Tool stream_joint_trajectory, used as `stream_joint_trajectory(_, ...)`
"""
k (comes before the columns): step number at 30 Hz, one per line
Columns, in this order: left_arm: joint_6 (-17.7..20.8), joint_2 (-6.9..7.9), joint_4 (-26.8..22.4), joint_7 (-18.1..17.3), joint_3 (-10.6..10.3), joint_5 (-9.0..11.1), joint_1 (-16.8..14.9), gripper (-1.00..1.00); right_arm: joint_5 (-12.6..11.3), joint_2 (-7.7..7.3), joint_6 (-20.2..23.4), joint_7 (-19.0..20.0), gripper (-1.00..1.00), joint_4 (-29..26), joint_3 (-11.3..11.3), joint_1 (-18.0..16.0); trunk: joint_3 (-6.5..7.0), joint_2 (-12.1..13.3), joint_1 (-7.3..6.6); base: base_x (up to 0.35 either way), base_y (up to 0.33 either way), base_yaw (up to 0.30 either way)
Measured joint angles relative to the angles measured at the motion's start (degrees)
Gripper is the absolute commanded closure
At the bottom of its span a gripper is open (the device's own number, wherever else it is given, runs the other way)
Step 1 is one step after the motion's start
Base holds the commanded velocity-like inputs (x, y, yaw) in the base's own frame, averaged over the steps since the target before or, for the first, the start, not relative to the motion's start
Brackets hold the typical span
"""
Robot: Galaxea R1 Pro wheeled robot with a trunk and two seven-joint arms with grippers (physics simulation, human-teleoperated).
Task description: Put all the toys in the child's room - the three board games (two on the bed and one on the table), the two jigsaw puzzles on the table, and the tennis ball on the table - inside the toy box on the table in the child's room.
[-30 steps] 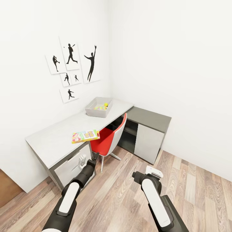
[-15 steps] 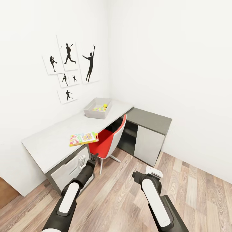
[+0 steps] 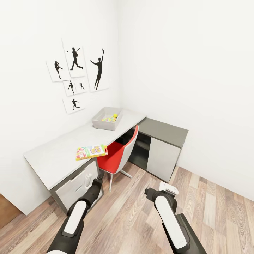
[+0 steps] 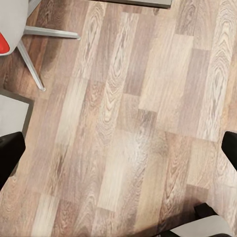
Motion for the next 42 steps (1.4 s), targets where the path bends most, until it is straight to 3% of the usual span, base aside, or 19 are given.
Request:
stream_joint_trajectory(8, 0.0, 0.0, 0.0, 1.2, -0.2, 4.1, 0.0, -1.0, 0.0, 0.0, 0.0, 0.0, -1.0, 0.1, 0.0, 0.0, 0.0, 0.0, 0.0, 0.0, 0.0, 0.0)
stream_joint_trajectory(12, 0.0, 0.0, 0.0, 1.3, -0.3, 4.9, 0.0, -1.0, 0.1, 0.0, 0.0, 0.0, -1.0, 0.1, 0.0, 0.0, 0.0, 0.0, 0.0, 0.0, 0.0, 0.0)
stream_joint_trajectory(26, 0.1, 0.0, 0.0, 1.4, -0.4, 5.2, 0.0, -1.0, 0.0, 0.0, 0.0, 0.1, -1.0, 0.2, 0.0, 0.0, 0.0, 0.0, 0.0, 0.003, 0.0, 0.0)
stream_joint_trajectory(42, 0.0, 0.0, 0.0, 1.4, -0.4, 5.2, 0.0, -1.0, 0.0, 0.0, 0.0, 0.1, -1.0, 0.2, 0.0, 0.0, 0.0, 0.0, -0.02, 0.125, -0.012, 0.0)
